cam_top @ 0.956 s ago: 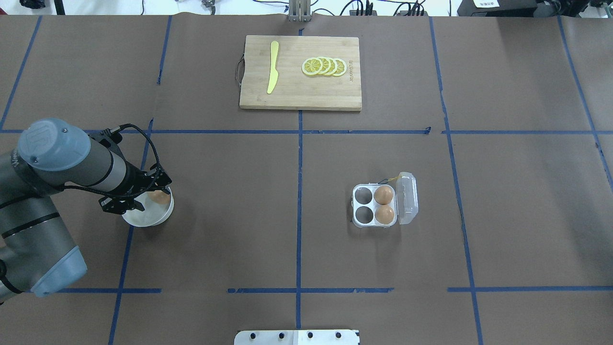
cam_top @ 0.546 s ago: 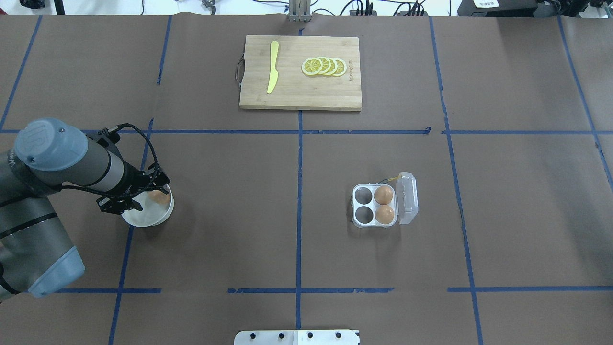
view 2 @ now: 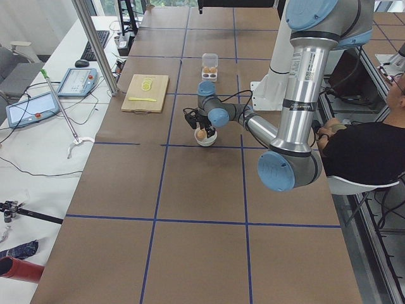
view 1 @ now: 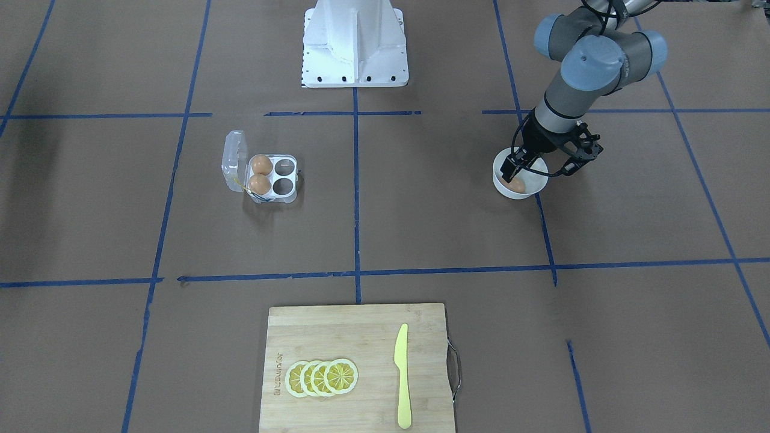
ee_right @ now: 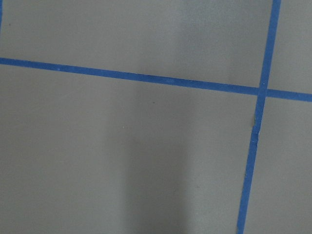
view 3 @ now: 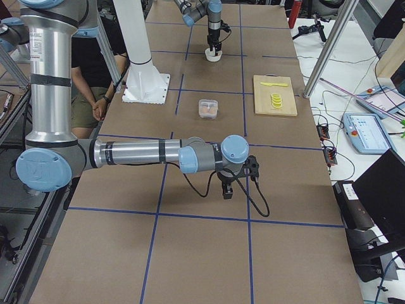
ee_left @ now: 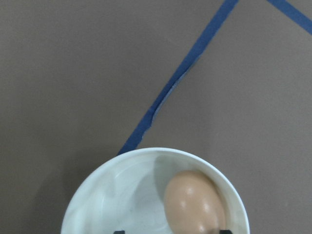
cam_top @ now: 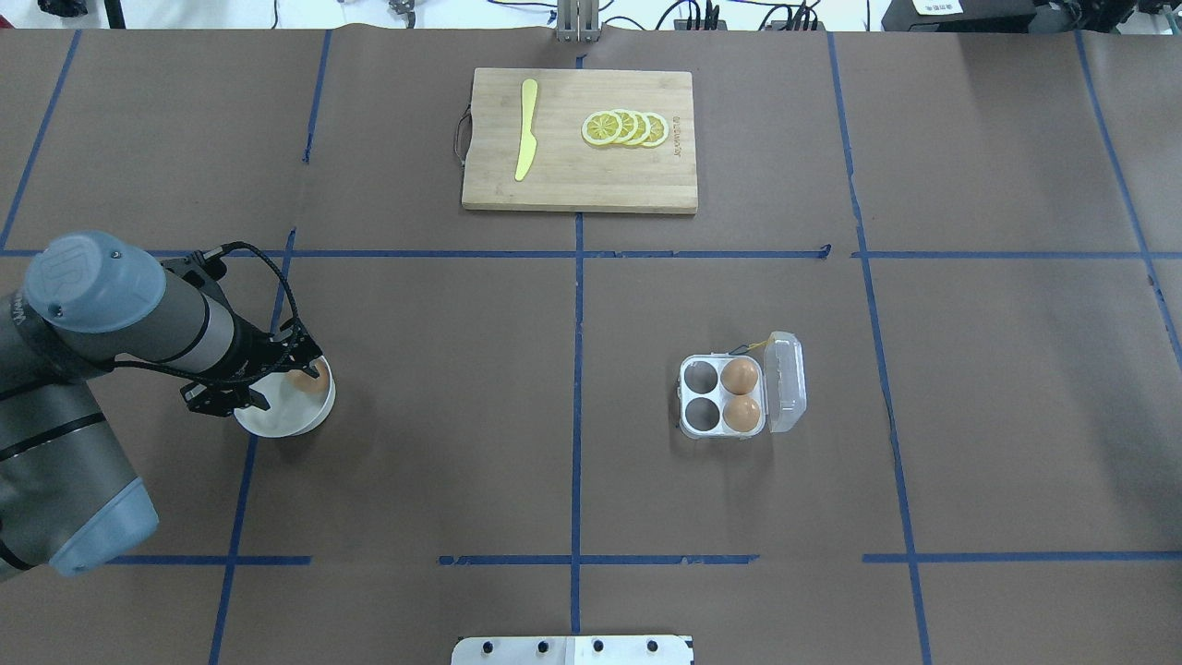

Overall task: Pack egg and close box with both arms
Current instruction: 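Close the left gripper on the brown egg inside the bowl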

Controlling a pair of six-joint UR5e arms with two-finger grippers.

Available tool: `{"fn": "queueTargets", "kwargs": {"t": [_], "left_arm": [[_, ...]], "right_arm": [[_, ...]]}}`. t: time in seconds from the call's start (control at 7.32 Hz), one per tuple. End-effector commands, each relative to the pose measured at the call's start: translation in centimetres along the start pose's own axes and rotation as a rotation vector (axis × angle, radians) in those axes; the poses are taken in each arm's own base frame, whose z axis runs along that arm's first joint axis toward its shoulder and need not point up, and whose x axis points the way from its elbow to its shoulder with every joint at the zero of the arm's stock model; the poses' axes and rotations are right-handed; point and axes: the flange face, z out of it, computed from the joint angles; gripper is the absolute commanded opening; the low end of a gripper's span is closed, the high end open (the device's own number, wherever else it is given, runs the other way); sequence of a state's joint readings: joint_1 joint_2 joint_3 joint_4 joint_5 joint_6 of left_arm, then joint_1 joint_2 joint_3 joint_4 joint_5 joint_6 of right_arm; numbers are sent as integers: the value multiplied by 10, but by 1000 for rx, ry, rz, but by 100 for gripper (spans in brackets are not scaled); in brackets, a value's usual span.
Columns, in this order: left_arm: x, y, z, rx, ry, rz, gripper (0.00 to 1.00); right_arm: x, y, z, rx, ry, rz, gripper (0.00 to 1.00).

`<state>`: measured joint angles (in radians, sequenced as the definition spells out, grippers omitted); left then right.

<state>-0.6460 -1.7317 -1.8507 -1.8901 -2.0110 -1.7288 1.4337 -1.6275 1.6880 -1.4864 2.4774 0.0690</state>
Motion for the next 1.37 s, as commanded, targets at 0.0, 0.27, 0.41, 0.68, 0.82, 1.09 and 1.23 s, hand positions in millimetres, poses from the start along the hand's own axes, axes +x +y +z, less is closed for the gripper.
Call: {"fn": "queueTargets", "kwargs": {"t": [0.0, 0.27, 0.41, 0.68, 0.82, 1.09, 1.23], "left_arm": [[-3, -2, 3, 1, -8, -3, 72], [-1, -2, 4, 1, -8, -3, 72], [0, -1, 4, 0, -7, -2, 72], [-1, -2, 7, 2, -16, 1, 72], [-2, -3, 8, 6, -24, -3, 72], [-3, -10, 16, 35, -34, -4, 70], [-3, -9, 16, 34, -35, -3, 69]], "right_arm": [[0, 0, 2, -3, 1, 0, 100], [0, 0, 2, -3, 0, 0, 100], [0, 0, 2, -3, 1, 0, 100], [0, 0, 2, -3, 0, 0, 100], [0, 0, 2, -3, 0, 0, 100], [0, 0, 2, -3, 0, 0, 100], [0, 1, 3, -5, 0, 0, 100]]}}
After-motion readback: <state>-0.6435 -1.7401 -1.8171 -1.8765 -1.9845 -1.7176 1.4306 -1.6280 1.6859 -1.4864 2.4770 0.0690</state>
